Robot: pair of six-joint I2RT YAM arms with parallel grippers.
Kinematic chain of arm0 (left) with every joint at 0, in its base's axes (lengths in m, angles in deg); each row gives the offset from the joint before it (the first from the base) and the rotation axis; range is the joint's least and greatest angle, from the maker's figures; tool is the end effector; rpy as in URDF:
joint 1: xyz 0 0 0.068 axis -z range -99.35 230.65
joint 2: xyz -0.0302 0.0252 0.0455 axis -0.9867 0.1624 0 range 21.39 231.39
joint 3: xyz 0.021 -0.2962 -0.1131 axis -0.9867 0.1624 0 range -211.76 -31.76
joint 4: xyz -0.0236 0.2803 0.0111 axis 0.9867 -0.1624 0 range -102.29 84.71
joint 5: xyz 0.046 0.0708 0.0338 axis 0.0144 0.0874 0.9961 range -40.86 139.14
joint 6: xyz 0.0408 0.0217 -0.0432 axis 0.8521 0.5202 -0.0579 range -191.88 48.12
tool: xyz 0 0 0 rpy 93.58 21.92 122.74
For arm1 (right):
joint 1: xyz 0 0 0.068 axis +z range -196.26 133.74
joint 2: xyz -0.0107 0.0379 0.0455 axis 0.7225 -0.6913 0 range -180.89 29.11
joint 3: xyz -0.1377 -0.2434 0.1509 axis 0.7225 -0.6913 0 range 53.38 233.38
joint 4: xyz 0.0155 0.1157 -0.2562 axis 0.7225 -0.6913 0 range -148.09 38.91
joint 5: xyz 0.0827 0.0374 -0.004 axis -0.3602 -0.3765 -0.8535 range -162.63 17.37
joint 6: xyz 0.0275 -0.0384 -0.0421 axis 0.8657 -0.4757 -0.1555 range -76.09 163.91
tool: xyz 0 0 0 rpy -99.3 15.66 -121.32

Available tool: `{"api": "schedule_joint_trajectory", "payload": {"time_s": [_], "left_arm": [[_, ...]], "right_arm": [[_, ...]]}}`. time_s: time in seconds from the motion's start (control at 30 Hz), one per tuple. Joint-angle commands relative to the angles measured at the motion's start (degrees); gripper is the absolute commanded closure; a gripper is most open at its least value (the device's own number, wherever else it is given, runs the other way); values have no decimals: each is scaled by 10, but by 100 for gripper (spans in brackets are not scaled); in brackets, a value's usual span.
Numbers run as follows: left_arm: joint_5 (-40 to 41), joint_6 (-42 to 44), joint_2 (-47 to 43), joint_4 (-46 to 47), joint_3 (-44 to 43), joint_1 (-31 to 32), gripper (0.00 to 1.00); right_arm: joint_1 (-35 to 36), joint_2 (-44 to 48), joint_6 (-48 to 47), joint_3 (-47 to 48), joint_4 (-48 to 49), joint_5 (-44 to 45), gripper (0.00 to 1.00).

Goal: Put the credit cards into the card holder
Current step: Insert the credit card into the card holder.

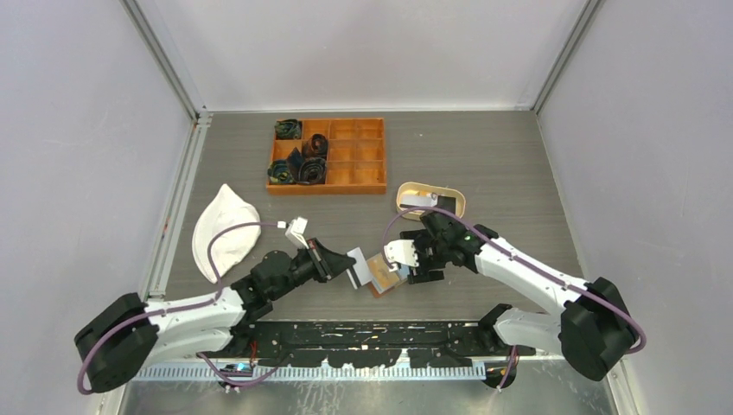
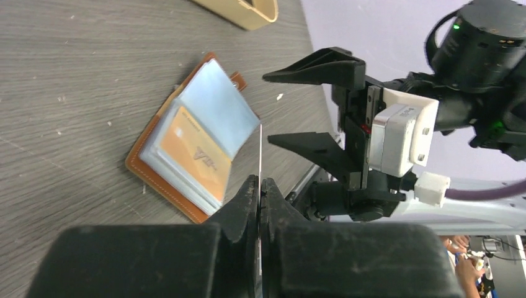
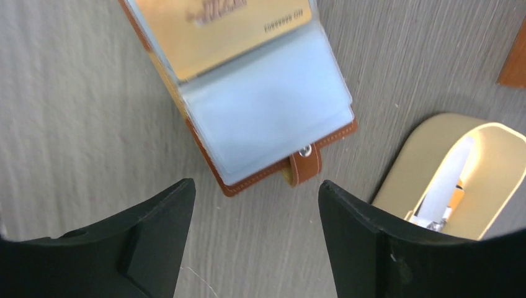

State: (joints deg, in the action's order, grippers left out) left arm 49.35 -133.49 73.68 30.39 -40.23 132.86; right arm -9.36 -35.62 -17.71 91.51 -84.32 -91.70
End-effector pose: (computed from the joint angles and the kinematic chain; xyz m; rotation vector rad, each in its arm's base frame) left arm 0.1137 -0.1463 0.2005 -0.1627 1.9418 -1.4137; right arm 0.1606 0.1405 0.2248 -2.0051 1.5746 0.2709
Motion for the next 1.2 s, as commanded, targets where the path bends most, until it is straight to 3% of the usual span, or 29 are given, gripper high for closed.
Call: {"api": "schedule_joint_trajectory", "payload": {"time_s": [0.0, 0.3, 0.6, 0.8, 1.0, 1.17], "left_arm": [[9, -29, 80, 120, -20, -2, 100], [-37, -43, 264, 276, -58, -2, 100], [-18, -81, 351, 359, -47, -2, 100], [-16, -79, 367, 370, -37, -2, 100], [-71, -43, 339, 312, -41, -21, 100], [-118, -14, 295, 209, -60, -46, 100]], "right_arm": [[-3, -12, -87, -18, 40, 91, 24], [-2, -72, -92, -7, 11, 76, 51], [26, -93, -112, 4, -55, -28, 70], [64, -111, -108, 21, -82, -49, 71], [34, -83, -68, 67, -123, -38, 69], [-5, -51, -102, 79, -186, -87, 55]]}}
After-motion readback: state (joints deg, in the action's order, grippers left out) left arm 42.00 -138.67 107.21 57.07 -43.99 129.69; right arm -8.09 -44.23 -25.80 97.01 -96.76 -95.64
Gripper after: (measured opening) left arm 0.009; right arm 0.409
